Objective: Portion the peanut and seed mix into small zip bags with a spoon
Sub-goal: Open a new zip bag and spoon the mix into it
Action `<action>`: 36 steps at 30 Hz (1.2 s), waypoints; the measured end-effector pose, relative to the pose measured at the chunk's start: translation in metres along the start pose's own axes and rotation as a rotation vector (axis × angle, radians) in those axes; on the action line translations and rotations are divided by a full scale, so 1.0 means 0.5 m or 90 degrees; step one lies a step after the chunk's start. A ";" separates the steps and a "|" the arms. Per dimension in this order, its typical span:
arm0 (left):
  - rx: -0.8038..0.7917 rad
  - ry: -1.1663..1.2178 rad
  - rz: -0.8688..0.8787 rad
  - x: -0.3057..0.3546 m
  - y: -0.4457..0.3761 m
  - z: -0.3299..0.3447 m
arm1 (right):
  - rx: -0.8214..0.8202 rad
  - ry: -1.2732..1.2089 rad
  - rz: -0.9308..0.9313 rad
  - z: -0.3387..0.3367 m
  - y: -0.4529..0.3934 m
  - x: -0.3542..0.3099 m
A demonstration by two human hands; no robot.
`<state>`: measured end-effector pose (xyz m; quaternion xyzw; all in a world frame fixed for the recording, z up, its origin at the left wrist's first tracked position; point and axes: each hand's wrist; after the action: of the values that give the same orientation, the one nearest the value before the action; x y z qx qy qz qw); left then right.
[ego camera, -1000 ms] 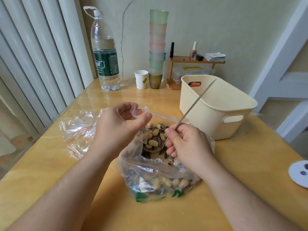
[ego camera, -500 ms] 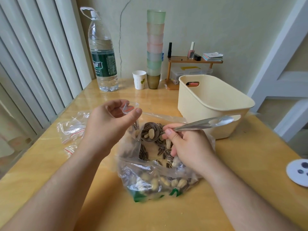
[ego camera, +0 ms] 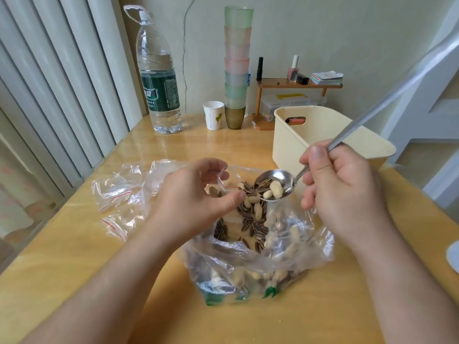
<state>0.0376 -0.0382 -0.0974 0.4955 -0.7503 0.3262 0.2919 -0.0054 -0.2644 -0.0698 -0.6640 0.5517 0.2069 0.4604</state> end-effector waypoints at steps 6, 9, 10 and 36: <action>-0.014 -0.119 0.037 0.013 0.005 0.037 | 0.048 0.084 -0.149 0.008 -0.003 0.005; -0.010 -0.155 0.040 0.019 0.005 0.052 | 0.038 0.159 -0.216 0.022 -0.006 0.007; -0.006 -0.173 0.037 0.020 0.005 0.056 | 0.034 0.173 -0.236 0.026 -0.006 0.008; -0.001 -0.229 0.040 0.007 0.004 0.055 | 0.060 0.170 -0.315 0.044 -0.003 0.035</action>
<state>0.0313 -0.0612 -0.1119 0.5220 -0.8056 0.2409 0.1428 0.0065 -0.2553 -0.0935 -0.7775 0.4378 -0.0269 0.4507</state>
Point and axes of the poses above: each hand's wrist, its own y-axis away from the middle knuckle, its own z-axis out of the palm, x = y × z, and after that the axes turned 14 degrees about -x, right-handed
